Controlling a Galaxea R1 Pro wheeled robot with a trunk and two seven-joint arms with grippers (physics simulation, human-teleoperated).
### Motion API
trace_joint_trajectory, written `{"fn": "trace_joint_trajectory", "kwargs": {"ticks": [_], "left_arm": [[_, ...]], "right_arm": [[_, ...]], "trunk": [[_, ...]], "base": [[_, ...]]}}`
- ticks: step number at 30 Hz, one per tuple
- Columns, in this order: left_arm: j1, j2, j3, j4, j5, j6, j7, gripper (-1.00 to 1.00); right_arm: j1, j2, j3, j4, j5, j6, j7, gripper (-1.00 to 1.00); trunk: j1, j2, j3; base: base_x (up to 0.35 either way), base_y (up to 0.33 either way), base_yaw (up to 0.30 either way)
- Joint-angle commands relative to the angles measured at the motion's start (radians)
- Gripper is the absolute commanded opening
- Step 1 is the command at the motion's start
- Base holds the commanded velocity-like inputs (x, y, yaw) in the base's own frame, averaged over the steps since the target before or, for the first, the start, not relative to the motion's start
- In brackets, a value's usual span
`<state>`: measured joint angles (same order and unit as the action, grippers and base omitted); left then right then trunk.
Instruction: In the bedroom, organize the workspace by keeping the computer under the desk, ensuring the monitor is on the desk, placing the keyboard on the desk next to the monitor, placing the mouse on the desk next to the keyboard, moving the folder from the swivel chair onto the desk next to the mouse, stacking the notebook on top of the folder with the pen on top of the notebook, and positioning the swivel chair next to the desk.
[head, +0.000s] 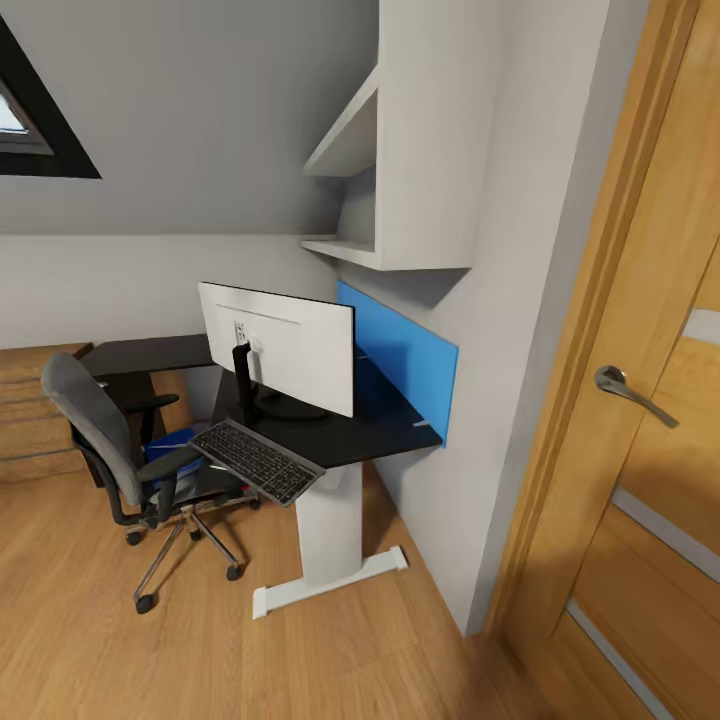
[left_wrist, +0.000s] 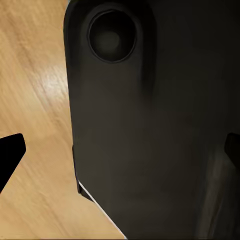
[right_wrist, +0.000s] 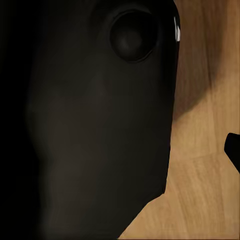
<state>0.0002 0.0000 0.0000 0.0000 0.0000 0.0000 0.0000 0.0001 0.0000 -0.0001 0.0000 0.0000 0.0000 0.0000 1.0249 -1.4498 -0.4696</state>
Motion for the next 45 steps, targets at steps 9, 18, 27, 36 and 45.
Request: {"fn": "trace_joint_trajectory", "kwargs": {"ticks": [9,18,27,36,45], "left_arm": [[0.000,-0.049,0.002,-0.020,0.002,0.011,0.005,1.00],[0.000,-0.052,0.002,-0.021,0.002,0.012,0.006,1.00],[0.000,-0.052,0.002,-0.021,0.002,0.012,0.005,1.00],[0.000,-0.052,0.002,-0.021,0.002,0.011,0.006,1.00],[-0.001,-0.051,0.005,-0.025,0.005,0.009,0.006,1.00]], "right_arm": [[-0.032,0.037,0.000,-0.008,-0.010,0.016,0.006,1.00],[-0.035,0.040,0.001,-0.006,-0.011,0.015,0.014,1.00],[-0.035,0.040,0.001,-0.006,-0.011,0.016,0.014,1.00],[-0.035,0.040,-0.002,-0.007,-0.012,0.001,0.011,1.00],[-0.035,0.040,-0.007,-0.007,-0.015,-0.132,0.011,1.00]], "trunk": [[-0.015,0.028,0.012],[-0.050,0.091,0.040],[-0.084,0.154,0.068],[-0.119,0.217,0.097],[-0.142,0.259,0.115]], "base": [[0.000,0.000,0.000],[0.000,0.000,0.000],[0.000,0.000,0.000],[0.000,0.000,0.000],[0.000,0.000,0.000]]}}
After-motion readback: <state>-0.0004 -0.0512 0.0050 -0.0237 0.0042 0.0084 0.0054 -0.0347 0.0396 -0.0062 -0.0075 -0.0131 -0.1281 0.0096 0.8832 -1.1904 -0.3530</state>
